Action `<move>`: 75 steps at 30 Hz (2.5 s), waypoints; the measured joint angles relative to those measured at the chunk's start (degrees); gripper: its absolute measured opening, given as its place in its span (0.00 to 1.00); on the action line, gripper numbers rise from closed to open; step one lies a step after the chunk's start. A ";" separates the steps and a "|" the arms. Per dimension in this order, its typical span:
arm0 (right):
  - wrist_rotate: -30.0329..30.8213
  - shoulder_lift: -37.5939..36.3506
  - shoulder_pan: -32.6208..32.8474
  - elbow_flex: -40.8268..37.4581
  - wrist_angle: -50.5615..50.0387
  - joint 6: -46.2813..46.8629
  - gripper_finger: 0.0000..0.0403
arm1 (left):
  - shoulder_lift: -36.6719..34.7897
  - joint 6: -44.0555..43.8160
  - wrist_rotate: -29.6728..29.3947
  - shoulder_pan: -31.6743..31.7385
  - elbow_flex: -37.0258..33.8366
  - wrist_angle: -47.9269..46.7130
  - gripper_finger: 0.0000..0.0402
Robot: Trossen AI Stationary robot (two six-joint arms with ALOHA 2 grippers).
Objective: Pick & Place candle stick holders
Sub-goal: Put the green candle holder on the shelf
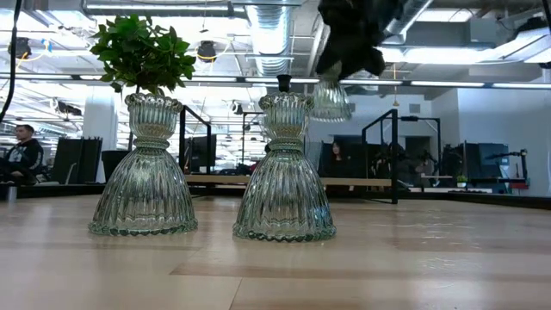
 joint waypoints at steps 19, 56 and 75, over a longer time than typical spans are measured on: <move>-0.28 9.86 -21.01 9.30 -4.00 -8.63 0.37 | 0.00 -0.15 0.01 0.00 0.02 0.04 0.02; -5.00 13.82 -32.08 9.33 3.61 -10.05 0.37 | 0.02 -0.15 0.02 -0.02 0.04 0.04 0.02; -5.63 22.05 -30.15 9.37 7.36 -10.46 0.37 | 0.02 -0.59 0.02 -0.01 0.04 0.00 0.02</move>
